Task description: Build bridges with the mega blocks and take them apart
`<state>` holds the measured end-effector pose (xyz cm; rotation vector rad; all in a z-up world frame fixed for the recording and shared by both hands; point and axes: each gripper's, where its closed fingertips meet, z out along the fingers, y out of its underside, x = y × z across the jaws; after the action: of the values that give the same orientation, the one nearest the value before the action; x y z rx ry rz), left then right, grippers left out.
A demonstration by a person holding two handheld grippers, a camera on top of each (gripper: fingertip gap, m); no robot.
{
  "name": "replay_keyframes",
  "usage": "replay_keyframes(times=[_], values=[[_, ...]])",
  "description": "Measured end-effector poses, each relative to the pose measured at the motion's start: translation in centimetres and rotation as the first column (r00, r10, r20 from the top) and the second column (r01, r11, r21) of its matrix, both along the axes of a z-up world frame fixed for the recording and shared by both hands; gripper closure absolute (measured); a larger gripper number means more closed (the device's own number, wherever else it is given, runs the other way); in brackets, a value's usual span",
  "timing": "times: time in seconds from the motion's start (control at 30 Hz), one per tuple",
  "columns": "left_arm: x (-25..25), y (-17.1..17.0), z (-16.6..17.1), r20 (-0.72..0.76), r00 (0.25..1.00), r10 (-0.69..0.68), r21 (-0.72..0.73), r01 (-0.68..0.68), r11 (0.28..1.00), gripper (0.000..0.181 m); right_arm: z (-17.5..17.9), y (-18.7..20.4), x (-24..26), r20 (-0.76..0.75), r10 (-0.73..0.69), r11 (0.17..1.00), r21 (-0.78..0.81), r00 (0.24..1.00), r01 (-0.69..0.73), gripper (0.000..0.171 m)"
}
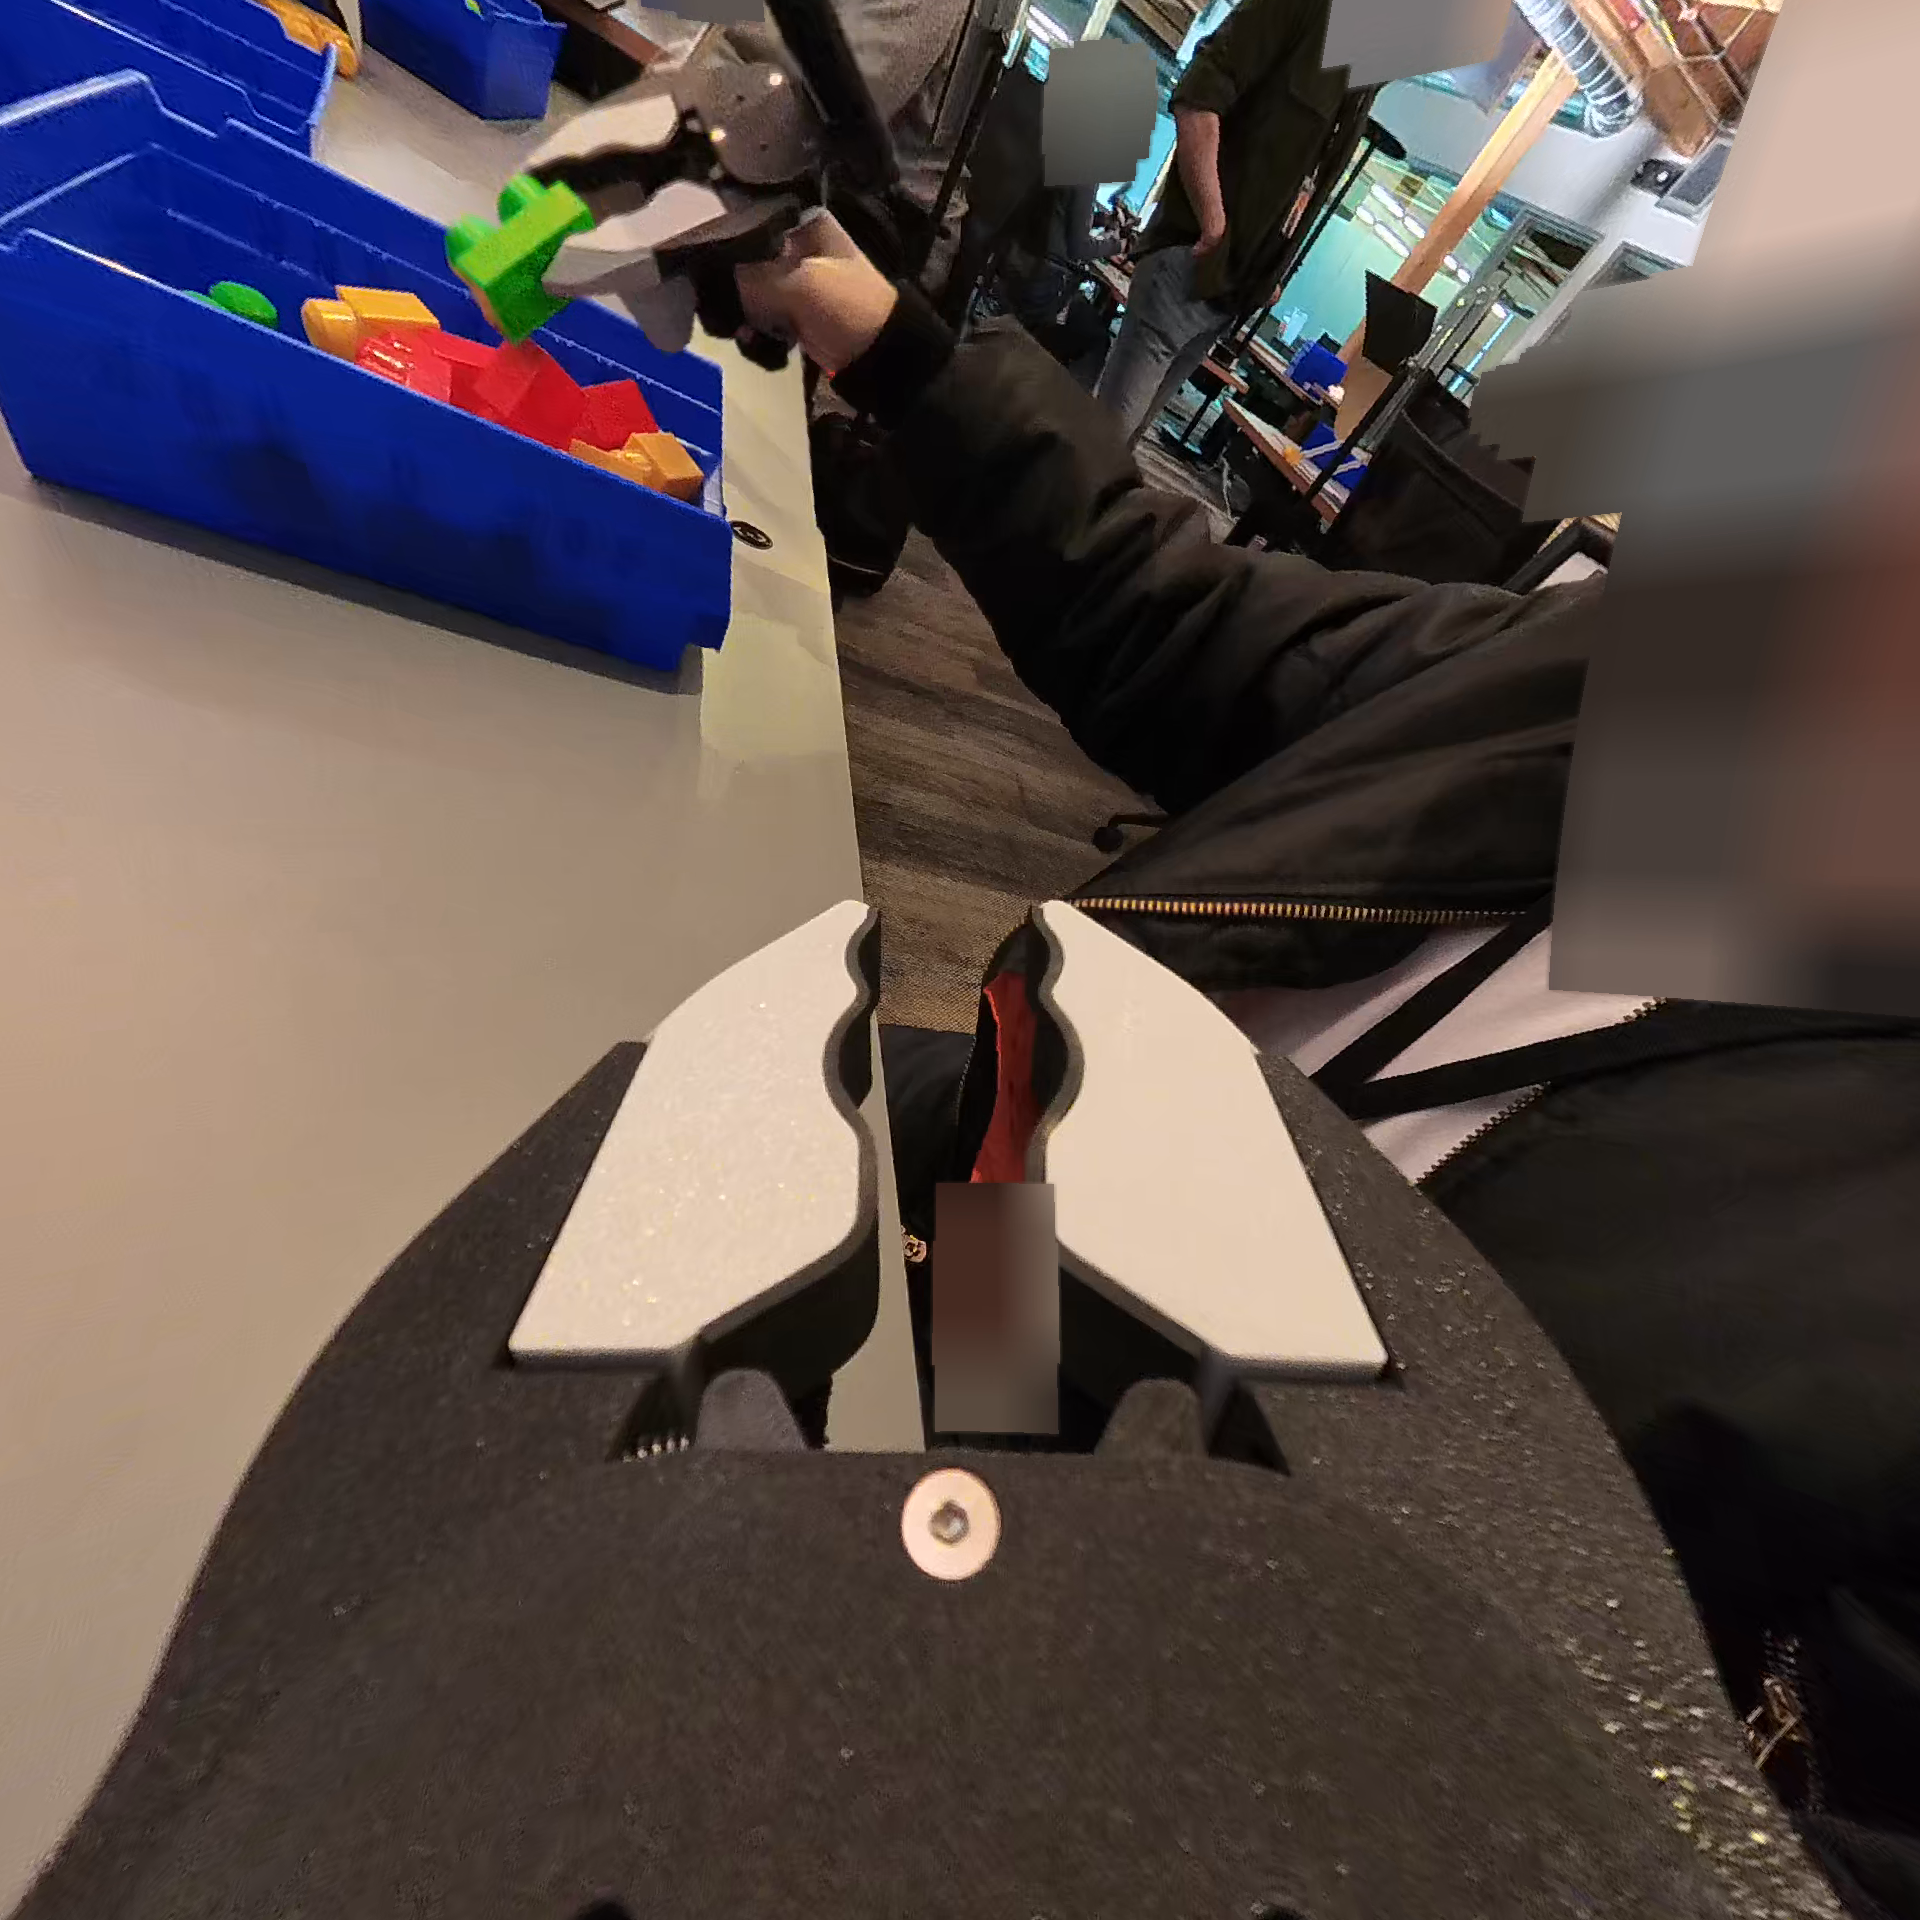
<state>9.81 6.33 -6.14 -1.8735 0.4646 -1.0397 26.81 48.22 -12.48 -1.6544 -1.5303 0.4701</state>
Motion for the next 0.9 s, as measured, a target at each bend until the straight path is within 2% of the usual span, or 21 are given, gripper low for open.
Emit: replay_keyframes(times=[0.27,0.5,0.67,0.8,0.9], values=[[-0.1,-1.3,-0.1,-0.011,1.0,0.029,0.002,-0.029,1.0,0.155,-3.8,3.1,-0.6,0.105,-0.152,0.986,-0.056,0.983,0.159,0.123],[-1.0,-1.5,-0.4,-0.01,0.997,0.082,0.008,-0.082,0.997,0.155,-3.6,3.8,-0.7,0.041,-0.202,0.972,-0.117,0.979,0.205,0.121],[-3.0,-0.8,-1.9,-0.078,0.975,0.21,0.002,-0.211,0.978,0.152,-2.3,4.1,0.3,-0.011,-0.25,0.963,-0.107,0.968,0.247,0.114],[-5.3,0.0,-3.2,-0.181,0.917,0.355,0.012,-0.358,0.933,0.152,-1.1,3.7,0.9,-0.03,-0.29,0.955,-0.067,0.957,0.287,0.109],[-6.5,0.2,-4.0,-0.205,0.882,0.424,-0.002,-0.434,0.901,0.152,0.0,2.7,0.7,-0.042,-0.307,0.952,-0.028,0.951,0.306,0.107]])
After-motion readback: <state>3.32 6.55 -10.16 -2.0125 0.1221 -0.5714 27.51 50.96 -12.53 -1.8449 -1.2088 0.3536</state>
